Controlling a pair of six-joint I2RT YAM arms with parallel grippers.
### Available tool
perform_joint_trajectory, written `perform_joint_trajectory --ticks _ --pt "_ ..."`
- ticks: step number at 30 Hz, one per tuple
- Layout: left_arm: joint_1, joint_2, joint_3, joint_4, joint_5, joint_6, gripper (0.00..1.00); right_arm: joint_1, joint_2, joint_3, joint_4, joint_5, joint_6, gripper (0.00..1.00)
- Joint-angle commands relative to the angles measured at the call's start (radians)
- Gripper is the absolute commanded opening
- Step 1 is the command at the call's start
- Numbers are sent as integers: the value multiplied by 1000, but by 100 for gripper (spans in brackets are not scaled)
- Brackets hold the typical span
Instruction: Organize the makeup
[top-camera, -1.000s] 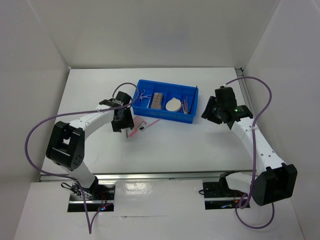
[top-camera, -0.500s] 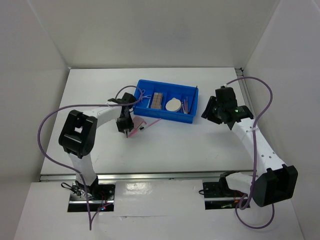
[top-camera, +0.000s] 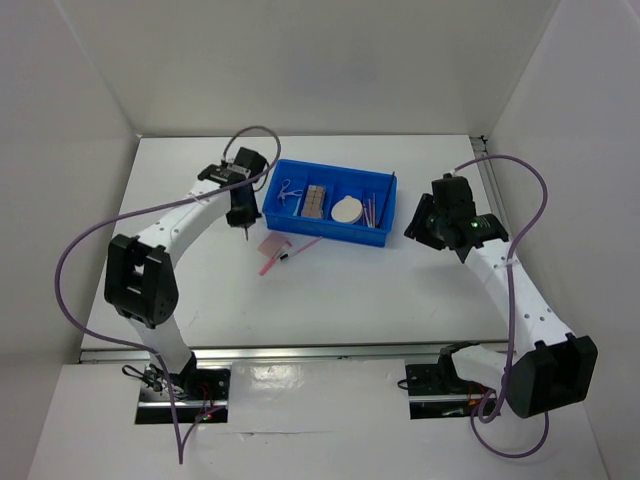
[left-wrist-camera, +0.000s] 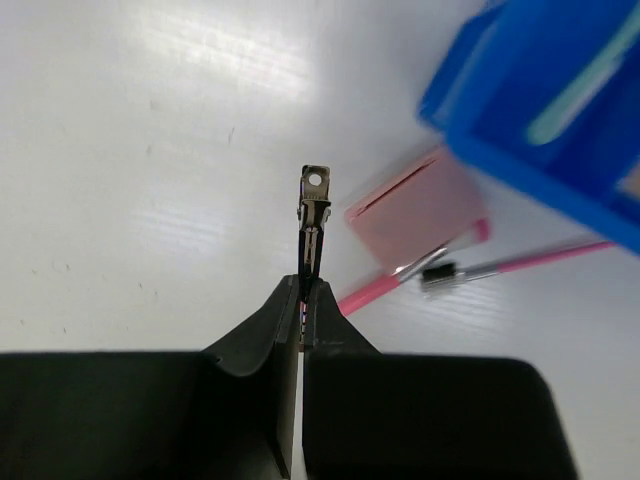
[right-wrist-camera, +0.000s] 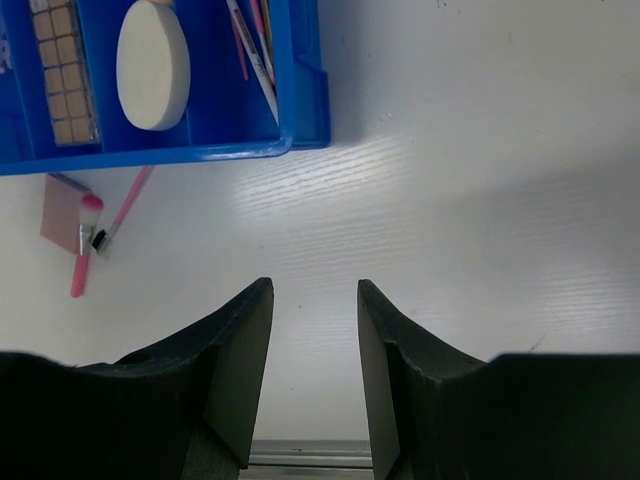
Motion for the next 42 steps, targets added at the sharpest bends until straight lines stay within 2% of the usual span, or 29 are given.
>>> perform_joint_trajectory --ticks 1,6,14,19,21,25,26,27,29,30,31,34,36,39,40,42 --pt "7 -48 142 -71 -32 83 0 9 -16 -21 9 16 7 47" --pt "-18 32 320 -31 51 141 0 9 2 -21 31 16 17 47" --pt "-27 348 687 -36 108 193 0 9 11 8 13 7 8 47" --pt "-27 455 768 -24 108 202 0 18 11 17 0 17 17 47" --pt "-27 480 788 12 120 211 3 18 1 8 0 17 17 47" --pt "-27 555 874 12 177 253 28 18 10 8 -9 28 17 47" --pt "-27 566 893 1 177 253 43 18 10 17 -9 37 17 47" --pt "-27 566 905 1 186 253 50 18 10 17 -9 37 17 47" --pt "-27 546 882 18 196 262 65 18 10 17 -9 37 17 47" --pt "-27 506 861 33 196 262 79 18 10 17 -9 37 17 47" --pt "-27 485 815 48 196 262 81 18 10 8 -9 37 17 47" --pt "-27 408 772 43 179 274 80 18 10 8 -9 28 17 47" --pt "-27 350 720 33 142 274 75 18 10 8 0 28 17 47" --pt "-27 158 450 107 111 247 68 18 10 -3 11 28 17 47" --pt "-27 103 276 178 120 247 68 18 10 -15 20 28 17 47" --pt "-27 -62 102 258 163 218 68 18 10 -27 32 15 28 47"
